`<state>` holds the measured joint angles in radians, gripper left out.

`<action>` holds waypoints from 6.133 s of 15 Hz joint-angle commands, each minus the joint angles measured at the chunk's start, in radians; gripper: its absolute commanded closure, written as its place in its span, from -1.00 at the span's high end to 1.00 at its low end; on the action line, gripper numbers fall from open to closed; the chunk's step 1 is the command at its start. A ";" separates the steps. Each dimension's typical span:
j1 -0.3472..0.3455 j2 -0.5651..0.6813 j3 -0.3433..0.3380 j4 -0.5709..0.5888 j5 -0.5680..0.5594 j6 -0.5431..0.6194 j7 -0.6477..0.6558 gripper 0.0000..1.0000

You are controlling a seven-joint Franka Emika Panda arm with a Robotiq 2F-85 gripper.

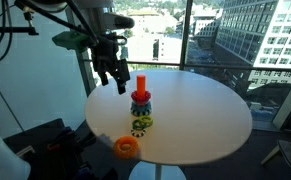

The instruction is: Put the orange ring on the ring holder

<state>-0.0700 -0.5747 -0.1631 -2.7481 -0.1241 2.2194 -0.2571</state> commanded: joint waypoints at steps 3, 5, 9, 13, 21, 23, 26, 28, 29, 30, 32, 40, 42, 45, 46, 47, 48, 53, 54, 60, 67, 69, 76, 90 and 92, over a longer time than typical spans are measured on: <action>0.041 0.161 0.010 0.088 0.071 0.027 0.000 1.00; 0.042 0.211 0.018 0.105 0.079 0.039 0.009 1.00; 0.029 0.284 0.032 0.119 0.066 0.036 0.034 1.00; 0.018 0.332 0.036 0.116 0.057 0.027 0.057 1.00; -0.003 0.364 0.032 0.093 0.063 0.036 0.045 1.00; -0.002 0.366 0.033 0.093 0.062 0.036 0.045 1.00; -0.010 0.377 0.030 0.091 0.058 0.039 0.055 1.00; -0.017 0.393 0.026 0.090 0.058 0.044 0.058 1.00; -0.022 0.403 0.025 0.089 0.054 0.050 0.064 1.00; -0.028 0.416 0.027 0.087 0.045 0.062 0.077 1.00; -0.036 0.439 0.027 0.085 0.041 0.082 0.088 1.00; -0.043 0.544 0.024 0.072 0.073 0.222 0.070 1.00; -0.046 0.571 0.024 0.068 0.067 0.254 0.075 1.00; -0.050 0.610 0.024 0.067 0.070 0.286 0.072 1.00; -0.051 0.621 0.024 0.068 0.072 0.296 0.069 1.00; -0.052 0.631 0.024 0.068 0.076 0.303 0.064 1.00; -0.054 0.641 0.024 0.069 0.081 0.311 0.060 1.00; -0.060 0.679 0.029 0.074 0.115 0.336 0.049 0.91; -0.061 0.683 0.029 0.075 0.123 0.338 0.048 0.81; -0.064 0.692 0.031 0.077 0.142 0.346 0.047 -0.27; -0.070 0.609 0.026 0.079 0.165 0.298 0.037 -0.88; -0.070 0.568 0.024 0.080 0.163 0.275 0.034 -0.85; -0.062 0.434 0.017 0.111 0.141 0.178 0.050 -0.85; 0.000 0.317 0.041 0.272 0.165 0.041 0.047 -0.86; 0.020 0.322 0.048 0.302 0.176 0.023 0.040 -0.86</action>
<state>-0.0699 -0.2492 -0.1247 -2.4998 0.0234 2.2980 -0.1990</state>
